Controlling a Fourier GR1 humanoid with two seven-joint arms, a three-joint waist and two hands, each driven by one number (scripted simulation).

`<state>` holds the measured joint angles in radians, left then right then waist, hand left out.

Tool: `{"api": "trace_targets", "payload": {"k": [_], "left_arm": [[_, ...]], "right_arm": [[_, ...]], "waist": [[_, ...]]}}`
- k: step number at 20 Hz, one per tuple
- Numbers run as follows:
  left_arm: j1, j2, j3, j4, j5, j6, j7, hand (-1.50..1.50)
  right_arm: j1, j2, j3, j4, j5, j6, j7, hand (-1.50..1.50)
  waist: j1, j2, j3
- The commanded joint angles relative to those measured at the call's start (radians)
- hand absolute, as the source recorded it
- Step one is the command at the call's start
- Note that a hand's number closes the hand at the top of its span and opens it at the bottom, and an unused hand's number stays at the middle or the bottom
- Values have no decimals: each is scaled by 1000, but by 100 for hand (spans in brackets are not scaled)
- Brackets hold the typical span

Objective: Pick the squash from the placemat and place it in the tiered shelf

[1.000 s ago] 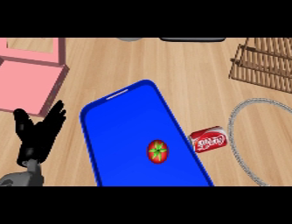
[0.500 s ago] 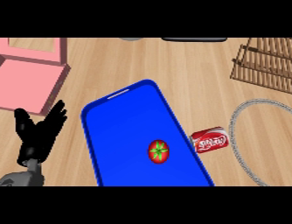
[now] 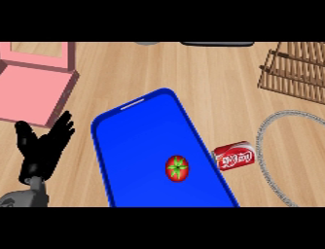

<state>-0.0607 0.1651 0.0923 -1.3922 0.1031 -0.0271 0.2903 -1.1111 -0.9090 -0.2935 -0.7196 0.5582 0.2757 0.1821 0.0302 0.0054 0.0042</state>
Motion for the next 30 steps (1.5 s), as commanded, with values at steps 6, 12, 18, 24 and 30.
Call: {"api": "trace_targets", "payload": {"k": [6,12,18,24,30], "left_arm": [[-13,-17,-12,47,-19,5,3,0],[-28,-23,-8,60,-5,-5,13,0],[-7,-9,-8,34,-23,-5,5,0],[-6,-17,-2,38,-11,-7,11,0],[-67,-5,6,72,-23,-2,13,0]], "right_arm": [[-110,-3,18,227,82,-121,-139,150],[-114,21,17,295,91,-148,-225,150],[-141,6,44,365,141,-163,-265,150],[-196,-44,-110,434,22,-209,-176,-150],[-250,-25,-211,461,-80,-220,-150,-150]], "waist": [[4,7,-4],[-1,6,-4],[7,8,-4],[7,9,-3],[4,10,-3]]}}
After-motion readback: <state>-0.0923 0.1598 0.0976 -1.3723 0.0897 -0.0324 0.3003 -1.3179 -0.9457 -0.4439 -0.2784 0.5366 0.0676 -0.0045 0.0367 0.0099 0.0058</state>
